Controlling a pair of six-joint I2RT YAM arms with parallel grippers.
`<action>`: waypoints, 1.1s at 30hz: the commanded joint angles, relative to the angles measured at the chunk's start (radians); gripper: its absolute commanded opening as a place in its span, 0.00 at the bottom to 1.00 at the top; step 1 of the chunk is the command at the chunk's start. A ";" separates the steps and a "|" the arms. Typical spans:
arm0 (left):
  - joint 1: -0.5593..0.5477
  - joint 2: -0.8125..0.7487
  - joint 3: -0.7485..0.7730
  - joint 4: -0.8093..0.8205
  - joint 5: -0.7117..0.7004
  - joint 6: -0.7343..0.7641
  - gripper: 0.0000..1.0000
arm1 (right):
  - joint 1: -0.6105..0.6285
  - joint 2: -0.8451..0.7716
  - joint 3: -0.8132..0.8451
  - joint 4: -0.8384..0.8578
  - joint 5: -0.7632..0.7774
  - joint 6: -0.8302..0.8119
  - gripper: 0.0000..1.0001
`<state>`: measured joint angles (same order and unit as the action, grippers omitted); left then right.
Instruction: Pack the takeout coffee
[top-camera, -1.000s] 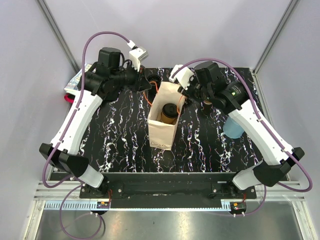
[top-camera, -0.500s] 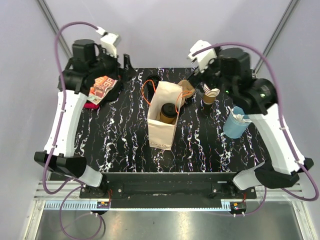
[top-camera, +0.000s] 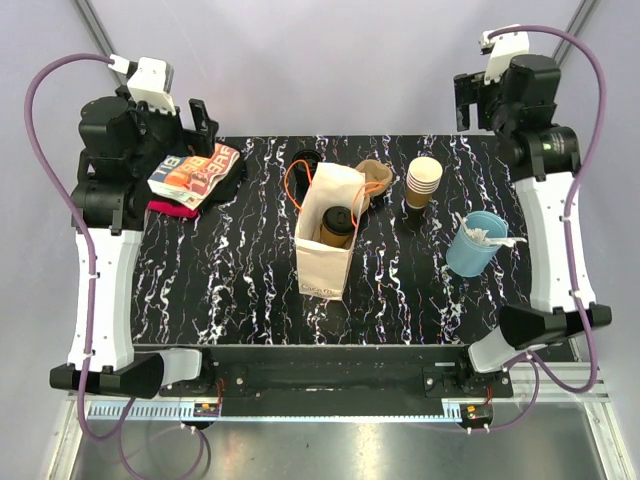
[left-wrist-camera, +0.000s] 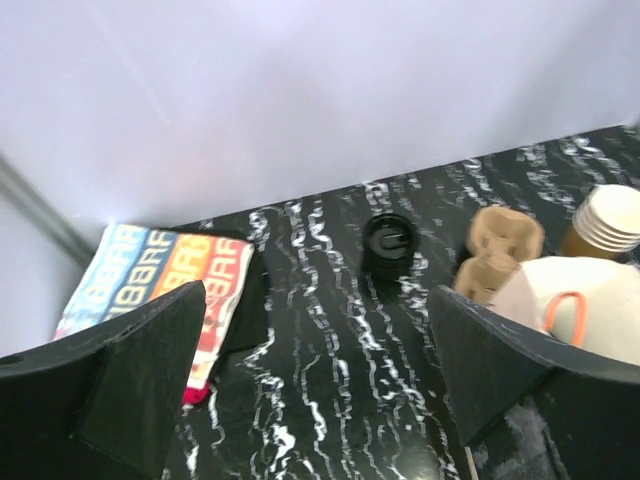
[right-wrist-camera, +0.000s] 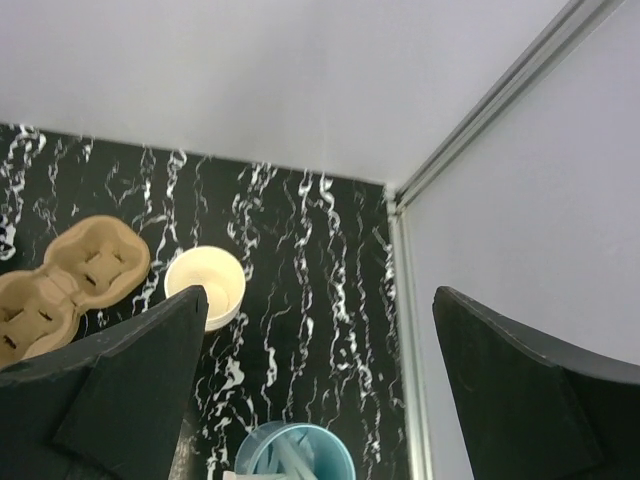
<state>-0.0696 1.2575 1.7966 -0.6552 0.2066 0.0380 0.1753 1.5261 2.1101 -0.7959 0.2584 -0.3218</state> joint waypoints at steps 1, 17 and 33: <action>0.021 0.000 -0.023 0.066 -0.137 0.030 0.99 | -0.034 0.000 0.001 0.050 -0.099 0.093 1.00; 0.033 -0.015 -0.017 0.060 -0.193 0.005 0.99 | -0.036 -0.004 -0.029 0.057 -0.136 0.132 1.00; 0.033 -0.020 -0.006 0.055 -0.202 -0.021 0.99 | -0.036 -0.009 -0.036 0.052 -0.148 0.141 1.00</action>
<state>-0.0418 1.2644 1.7710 -0.6556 0.0288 0.0280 0.1394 1.5513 2.0747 -0.7746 0.1280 -0.2001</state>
